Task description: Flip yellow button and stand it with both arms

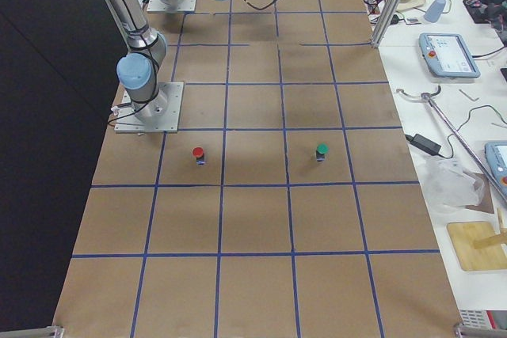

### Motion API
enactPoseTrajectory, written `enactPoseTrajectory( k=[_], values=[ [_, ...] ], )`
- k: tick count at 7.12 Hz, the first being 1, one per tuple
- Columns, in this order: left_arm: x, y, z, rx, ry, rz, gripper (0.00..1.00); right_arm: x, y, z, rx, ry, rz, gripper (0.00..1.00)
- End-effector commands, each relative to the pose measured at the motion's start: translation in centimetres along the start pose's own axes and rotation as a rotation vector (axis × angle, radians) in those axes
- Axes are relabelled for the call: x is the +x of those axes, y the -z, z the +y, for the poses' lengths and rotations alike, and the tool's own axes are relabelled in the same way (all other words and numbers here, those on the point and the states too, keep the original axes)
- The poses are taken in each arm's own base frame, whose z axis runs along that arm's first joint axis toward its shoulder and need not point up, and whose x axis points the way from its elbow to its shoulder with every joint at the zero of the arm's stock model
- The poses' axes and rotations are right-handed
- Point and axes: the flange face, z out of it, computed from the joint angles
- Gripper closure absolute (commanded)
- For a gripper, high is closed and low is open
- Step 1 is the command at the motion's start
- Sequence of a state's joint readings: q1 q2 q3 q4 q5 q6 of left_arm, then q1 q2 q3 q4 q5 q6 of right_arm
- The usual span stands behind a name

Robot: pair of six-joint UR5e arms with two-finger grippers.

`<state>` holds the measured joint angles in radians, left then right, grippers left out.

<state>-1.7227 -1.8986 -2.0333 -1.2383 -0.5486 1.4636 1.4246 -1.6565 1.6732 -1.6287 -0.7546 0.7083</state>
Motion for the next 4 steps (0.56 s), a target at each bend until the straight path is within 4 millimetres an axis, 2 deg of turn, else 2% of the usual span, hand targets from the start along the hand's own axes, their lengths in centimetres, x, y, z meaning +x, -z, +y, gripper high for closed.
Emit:
enactPoseTrajectory(
  k=[1, 2, 3, 4],
  values=[
    [0.4, -0.5, -0.6, -0.013, 0.045, 0.010, 0.00, -0.4, 0.4, 0.0, 0.009, 0.008, -0.004, 0.84],
    [1.0, -1.1, -1.8, -0.021, 0.098, 0.024, 0.00, -1.1, 1.3, 0.3, 0.025, 0.019, -0.003, 0.84],
    [0.9, -1.7, -3.1, -0.121, 0.094, 0.014, 0.00, -1.3, 1.8, 0.4, 0.049, 0.026, 0.011, 0.84],
    [0.1, -1.1, -5.5, -0.246, 0.050, -0.036, 0.00, -1.3, 1.9, 0.3, 0.063, 0.036, 0.023, 0.85]
  ],
)
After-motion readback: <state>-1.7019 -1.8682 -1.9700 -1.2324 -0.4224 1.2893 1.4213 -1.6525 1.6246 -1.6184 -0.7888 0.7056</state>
